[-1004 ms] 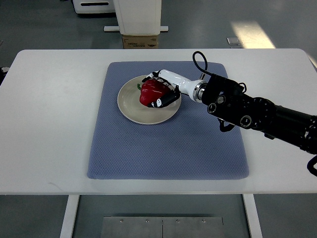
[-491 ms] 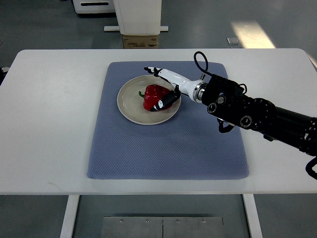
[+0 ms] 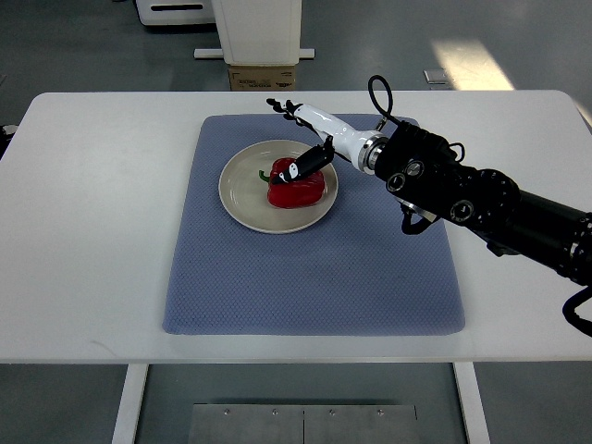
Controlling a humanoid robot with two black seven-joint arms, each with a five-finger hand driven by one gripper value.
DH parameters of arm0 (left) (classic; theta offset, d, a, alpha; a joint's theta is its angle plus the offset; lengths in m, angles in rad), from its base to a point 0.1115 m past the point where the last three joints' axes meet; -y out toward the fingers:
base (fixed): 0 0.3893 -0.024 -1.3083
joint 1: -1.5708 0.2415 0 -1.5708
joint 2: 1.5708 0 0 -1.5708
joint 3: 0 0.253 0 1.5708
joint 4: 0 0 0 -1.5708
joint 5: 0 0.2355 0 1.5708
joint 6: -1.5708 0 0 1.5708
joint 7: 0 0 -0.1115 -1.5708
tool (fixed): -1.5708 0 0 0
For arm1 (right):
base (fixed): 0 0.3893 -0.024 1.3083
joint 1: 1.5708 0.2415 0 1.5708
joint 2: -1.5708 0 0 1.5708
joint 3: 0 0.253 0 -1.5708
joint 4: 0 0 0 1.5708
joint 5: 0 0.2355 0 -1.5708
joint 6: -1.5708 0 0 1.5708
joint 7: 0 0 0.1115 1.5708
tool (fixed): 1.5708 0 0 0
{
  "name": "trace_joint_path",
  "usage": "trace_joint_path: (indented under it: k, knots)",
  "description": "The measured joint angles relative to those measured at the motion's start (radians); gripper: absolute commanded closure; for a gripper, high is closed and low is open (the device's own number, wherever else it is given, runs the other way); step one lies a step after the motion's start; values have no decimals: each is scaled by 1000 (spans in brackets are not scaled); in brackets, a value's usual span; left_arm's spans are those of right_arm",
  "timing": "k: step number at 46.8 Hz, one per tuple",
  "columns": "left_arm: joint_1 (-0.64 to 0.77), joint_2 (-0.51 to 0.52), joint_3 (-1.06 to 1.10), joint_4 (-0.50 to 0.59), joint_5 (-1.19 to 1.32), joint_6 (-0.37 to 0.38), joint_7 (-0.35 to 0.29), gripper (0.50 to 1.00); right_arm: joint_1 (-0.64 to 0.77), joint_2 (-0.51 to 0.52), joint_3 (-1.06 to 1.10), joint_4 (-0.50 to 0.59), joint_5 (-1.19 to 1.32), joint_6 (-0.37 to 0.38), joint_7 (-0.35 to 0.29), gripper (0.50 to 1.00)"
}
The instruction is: Place red pepper on plate with right hand
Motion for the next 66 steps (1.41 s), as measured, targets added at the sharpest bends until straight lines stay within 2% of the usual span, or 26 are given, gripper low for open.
trace_joint_path:
  k: [25, 44, 51, 59, 66]
  knots:
    - [0, 0, 0, 0, 0, 0, 0, 500, -189, -113, 448, 0, 0, 0, -97, 502]
    - [0, 0, 0, 0, 0, 0, 0, 500, -369, -112, 866, 6, 0, 1, -154, 500]
    - [1, 0, 0, 0, 0, 0, 0, 500, -452, -83, 1012, 64, 2, 2, -152, 500]
    - [0, 0, 0, 0, 0, 0, 0, 500, -556, -53, 1151, 190, 2, 2, -143, 500]
    - [0, 0, 0, 0, 0, 0, 0, 500, -589, -39, 1175, 209, 1, 1, -143, 500]
